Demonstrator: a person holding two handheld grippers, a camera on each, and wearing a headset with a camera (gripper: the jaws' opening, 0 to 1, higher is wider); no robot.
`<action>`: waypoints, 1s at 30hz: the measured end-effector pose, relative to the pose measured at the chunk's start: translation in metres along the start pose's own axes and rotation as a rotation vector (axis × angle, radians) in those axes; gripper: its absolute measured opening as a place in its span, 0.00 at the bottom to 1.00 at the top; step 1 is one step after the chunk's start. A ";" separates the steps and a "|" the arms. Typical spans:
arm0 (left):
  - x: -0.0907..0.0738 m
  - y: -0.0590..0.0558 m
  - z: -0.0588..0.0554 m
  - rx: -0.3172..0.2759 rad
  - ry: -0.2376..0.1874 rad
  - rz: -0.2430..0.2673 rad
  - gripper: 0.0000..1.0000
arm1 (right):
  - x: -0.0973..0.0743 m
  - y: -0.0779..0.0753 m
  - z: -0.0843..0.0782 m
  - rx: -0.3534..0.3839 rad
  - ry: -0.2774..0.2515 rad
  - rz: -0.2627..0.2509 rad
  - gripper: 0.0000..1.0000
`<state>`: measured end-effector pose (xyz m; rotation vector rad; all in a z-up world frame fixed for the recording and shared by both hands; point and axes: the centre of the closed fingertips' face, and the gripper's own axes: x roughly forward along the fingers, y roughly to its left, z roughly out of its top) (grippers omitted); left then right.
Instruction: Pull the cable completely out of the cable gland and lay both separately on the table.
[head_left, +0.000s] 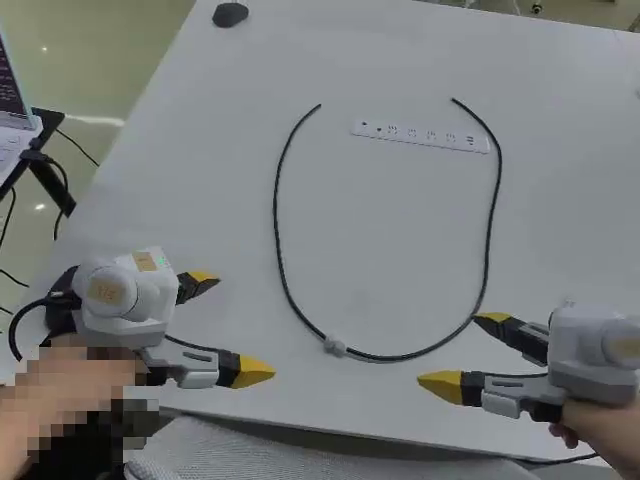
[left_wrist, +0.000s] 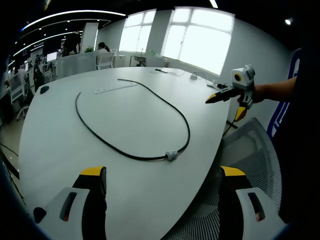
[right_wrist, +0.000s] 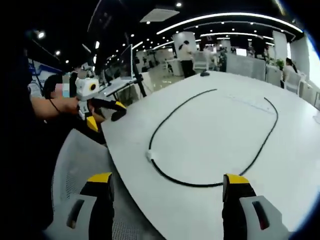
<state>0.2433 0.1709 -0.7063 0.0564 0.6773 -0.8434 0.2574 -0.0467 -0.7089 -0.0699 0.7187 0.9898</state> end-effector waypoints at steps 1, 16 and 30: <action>0.001 -0.001 0.000 0.004 0.004 -0.001 0.92 | 0.000 0.000 -0.003 -0.010 0.012 -0.002 0.85; 0.004 -0.002 0.001 0.007 0.012 -0.016 0.91 | 0.002 -0.005 -0.005 -0.044 0.028 -0.024 0.89; 0.008 -0.002 -0.013 0.012 0.030 -0.017 0.91 | 0.040 -0.003 0.015 -0.141 0.109 0.029 0.83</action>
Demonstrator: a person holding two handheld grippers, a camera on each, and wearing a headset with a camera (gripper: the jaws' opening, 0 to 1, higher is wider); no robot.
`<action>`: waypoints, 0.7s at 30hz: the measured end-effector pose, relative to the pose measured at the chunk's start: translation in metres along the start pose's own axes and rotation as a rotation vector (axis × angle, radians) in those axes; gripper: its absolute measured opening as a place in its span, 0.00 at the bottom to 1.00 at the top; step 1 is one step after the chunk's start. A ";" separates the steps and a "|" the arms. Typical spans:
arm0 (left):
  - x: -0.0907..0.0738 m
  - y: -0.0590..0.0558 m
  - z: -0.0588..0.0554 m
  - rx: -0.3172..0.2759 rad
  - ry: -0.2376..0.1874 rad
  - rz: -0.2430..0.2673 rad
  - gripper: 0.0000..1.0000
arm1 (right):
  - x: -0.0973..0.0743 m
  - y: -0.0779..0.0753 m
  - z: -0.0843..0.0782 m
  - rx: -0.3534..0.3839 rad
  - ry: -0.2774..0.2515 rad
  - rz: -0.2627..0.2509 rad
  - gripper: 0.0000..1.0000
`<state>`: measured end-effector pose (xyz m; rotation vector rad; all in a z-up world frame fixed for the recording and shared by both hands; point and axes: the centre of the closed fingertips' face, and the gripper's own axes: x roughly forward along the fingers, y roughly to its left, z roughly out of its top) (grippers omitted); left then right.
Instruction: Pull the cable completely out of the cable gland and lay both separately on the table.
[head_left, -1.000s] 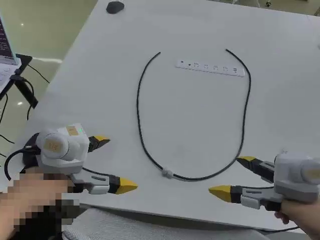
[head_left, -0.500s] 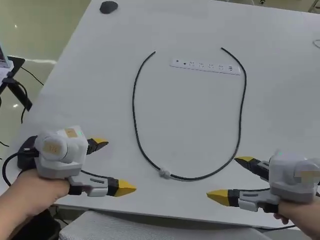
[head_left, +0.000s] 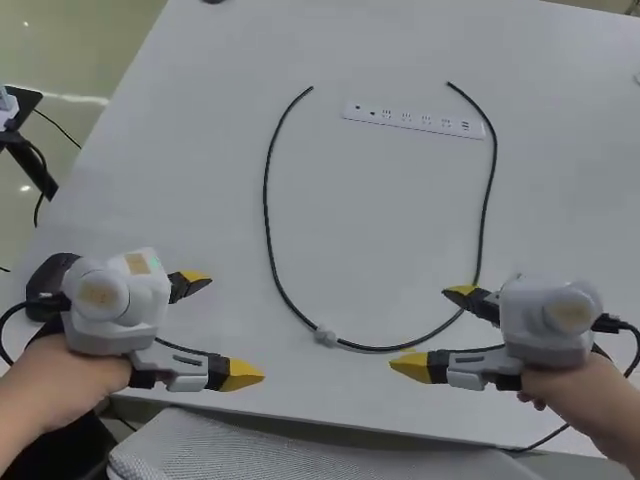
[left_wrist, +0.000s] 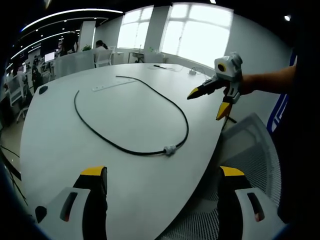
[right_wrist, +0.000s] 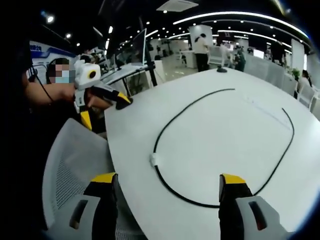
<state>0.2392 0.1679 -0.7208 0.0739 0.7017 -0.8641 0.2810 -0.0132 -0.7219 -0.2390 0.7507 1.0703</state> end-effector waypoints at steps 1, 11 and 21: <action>0.000 0.000 0.000 0.002 0.000 0.000 0.91 | 0.002 0.001 0.002 -0.002 0.002 0.009 0.82; 0.003 0.002 -0.006 0.000 -0.005 0.001 0.89 | 0.029 0.008 0.011 -0.039 0.069 0.051 0.77; 0.004 0.002 -0.011 -0.015 0.001 -0.002 0.89 | 0.056 0.009 0.006 -0.063 0.172 0.065 0.67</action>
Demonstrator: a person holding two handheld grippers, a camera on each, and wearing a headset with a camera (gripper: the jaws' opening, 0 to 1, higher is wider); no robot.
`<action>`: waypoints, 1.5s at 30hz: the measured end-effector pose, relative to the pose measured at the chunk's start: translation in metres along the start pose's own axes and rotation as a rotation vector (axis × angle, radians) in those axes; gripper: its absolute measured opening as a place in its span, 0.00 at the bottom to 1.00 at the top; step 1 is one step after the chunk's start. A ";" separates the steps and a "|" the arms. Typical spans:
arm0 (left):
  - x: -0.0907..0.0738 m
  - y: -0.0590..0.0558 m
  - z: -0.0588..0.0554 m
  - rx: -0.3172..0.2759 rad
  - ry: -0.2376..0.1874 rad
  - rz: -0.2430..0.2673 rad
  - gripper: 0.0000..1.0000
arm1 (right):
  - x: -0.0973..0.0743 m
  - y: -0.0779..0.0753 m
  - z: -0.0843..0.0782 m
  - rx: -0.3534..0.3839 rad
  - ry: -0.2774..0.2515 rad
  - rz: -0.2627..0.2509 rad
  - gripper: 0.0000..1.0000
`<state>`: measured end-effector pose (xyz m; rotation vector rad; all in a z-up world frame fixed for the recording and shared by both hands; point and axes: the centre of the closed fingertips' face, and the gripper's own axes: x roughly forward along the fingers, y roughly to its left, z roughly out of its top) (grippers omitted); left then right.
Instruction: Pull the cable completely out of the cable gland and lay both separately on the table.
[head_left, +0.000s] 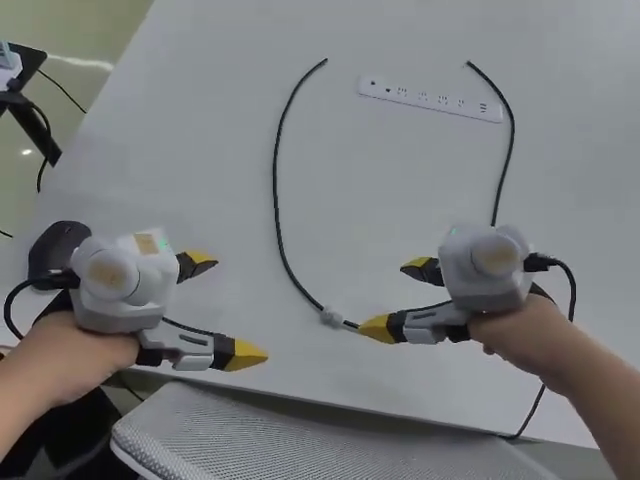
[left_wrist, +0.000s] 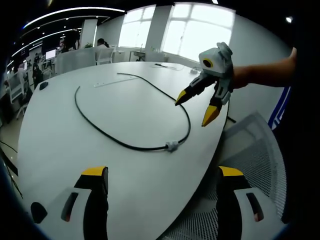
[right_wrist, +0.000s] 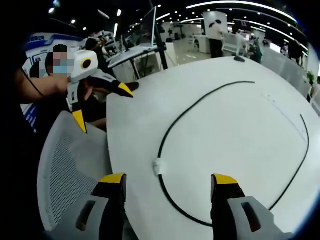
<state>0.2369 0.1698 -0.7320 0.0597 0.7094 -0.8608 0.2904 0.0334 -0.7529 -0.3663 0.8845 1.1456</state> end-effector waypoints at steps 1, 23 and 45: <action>0.000 0.000 0.000 0.002 0.000 -0.002 0.89 | 0.003 0.001 0.001 -0.003 0.008 0.007 0.66; -0.004 0.005 -0.010 -0.026 0.018 0.007 0.88 | 0.053 0.009 -0.016 -0.025 0.165 0.097 0.37; -0.006 0.009 -0.018 -0.036 0.027 0.006 0.87 | 0.073 0.019 -0.027 -0.063 0.235 0.128 0.16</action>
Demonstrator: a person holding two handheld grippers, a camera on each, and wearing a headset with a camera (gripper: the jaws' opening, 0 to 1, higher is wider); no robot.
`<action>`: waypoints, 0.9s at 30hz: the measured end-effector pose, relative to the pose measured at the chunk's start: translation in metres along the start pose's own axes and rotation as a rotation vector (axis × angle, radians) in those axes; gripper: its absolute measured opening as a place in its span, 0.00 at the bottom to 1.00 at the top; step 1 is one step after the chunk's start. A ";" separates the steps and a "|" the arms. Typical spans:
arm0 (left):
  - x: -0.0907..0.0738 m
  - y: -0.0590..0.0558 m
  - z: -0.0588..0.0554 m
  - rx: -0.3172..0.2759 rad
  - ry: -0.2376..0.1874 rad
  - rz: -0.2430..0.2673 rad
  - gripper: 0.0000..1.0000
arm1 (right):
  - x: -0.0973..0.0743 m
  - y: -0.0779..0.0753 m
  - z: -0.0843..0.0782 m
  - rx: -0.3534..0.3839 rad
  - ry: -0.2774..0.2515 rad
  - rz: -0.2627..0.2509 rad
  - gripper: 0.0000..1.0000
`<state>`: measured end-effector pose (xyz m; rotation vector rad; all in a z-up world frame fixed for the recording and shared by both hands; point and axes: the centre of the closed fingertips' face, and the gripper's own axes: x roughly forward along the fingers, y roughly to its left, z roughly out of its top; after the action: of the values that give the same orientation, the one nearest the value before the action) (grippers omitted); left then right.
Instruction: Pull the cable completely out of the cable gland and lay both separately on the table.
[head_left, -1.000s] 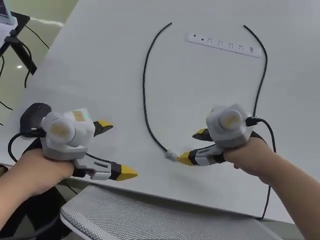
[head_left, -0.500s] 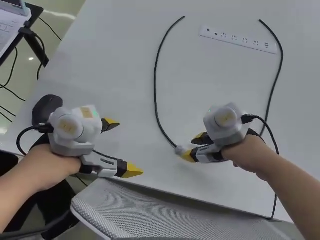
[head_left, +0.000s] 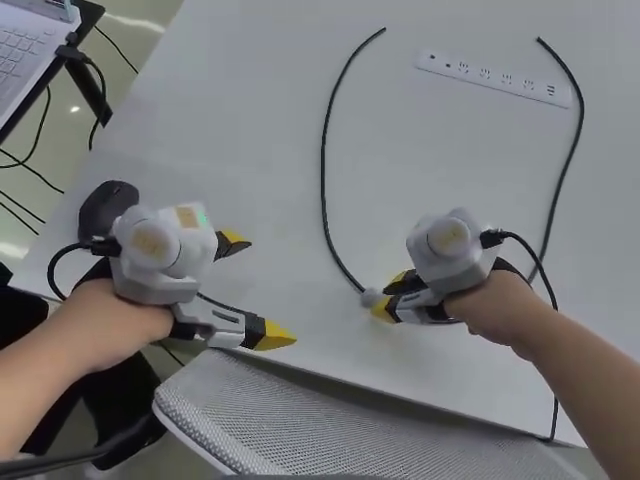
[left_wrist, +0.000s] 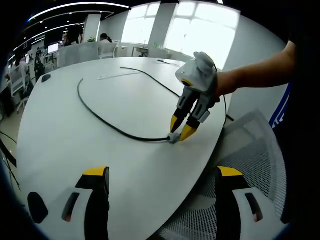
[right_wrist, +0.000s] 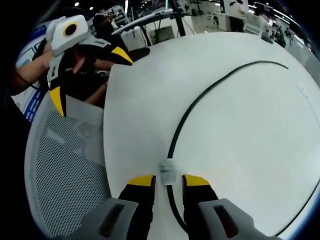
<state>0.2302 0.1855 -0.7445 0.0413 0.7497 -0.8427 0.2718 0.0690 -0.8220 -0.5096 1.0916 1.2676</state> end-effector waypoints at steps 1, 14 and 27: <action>0.000 0.001 -0.001 0.001 0.002 0.000 0.87 | 0.001 0.000 0.000 0.001 0.001 0.000 0.16; 0.001 0.000 -0.004 0.003 0.020 -0.007 0.86 | 0.001 -0.001 -0.001 -0.022 0.015 -0.006 0.09; 0.001 0.000 0.006 0.011 0.007 -0.008 0.84 | -0.009 -0.002 0.006 0.000 0.000 -0.038 0.07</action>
<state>0.2342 0.1823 -0.7407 0.0510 0.7525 -0.8550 0.2762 0.0689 -0.8116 -0.5276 1.0772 1.2345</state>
